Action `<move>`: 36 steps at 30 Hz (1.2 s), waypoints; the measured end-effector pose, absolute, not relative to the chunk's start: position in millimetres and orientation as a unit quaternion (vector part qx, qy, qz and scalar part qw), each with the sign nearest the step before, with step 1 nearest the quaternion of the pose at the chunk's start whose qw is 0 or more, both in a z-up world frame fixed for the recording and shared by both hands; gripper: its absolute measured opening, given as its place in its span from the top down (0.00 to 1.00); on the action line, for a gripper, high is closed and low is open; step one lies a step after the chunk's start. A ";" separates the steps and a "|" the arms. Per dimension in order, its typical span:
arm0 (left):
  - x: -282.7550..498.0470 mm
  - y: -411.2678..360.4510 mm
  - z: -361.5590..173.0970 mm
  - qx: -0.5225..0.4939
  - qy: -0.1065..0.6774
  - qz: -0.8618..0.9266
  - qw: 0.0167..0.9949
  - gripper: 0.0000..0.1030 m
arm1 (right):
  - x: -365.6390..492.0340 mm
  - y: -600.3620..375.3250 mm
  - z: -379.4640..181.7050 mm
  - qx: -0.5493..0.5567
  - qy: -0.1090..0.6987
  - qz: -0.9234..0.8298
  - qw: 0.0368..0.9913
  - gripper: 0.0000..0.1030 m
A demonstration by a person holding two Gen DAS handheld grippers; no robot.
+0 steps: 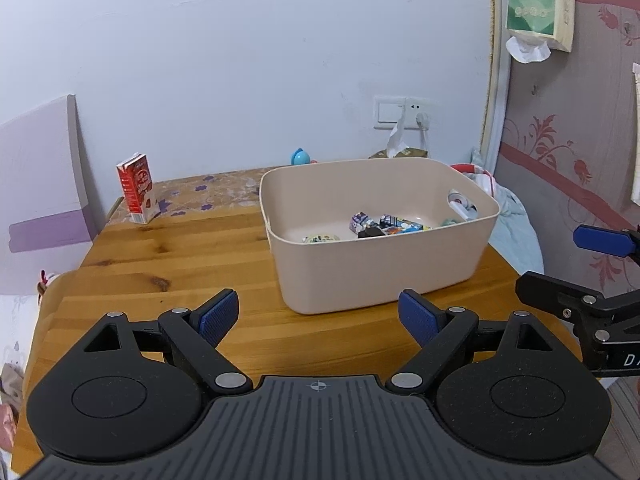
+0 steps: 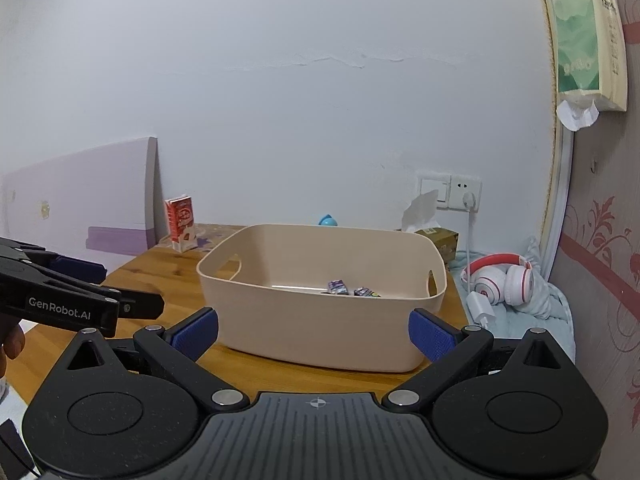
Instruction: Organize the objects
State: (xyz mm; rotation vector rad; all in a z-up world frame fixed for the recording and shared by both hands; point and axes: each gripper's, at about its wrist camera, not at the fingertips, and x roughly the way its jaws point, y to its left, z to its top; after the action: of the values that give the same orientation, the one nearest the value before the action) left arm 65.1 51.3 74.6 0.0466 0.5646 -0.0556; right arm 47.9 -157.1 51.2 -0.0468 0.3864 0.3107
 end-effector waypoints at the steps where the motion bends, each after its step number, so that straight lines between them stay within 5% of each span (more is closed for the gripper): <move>1: 61.8 51.3 74.6 0.024 0.277 -0.026 0.960 0.14 | 44.8 -156.2 51.9 -0.024 0.191 0.155 0.969 0.00; 36: -26.6 45.0 85.1 0.050 0.232 -0.037 0.971 0.14 | -20.4 -155.5 46.7 0.002 0.182 0.142 0.973 0.00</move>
State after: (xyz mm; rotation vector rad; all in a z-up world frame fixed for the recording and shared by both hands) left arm -26.6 45.0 85.1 0.1012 0.4693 -0.0750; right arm -20.4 -155.5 46.7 0.0031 0.3680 0.2863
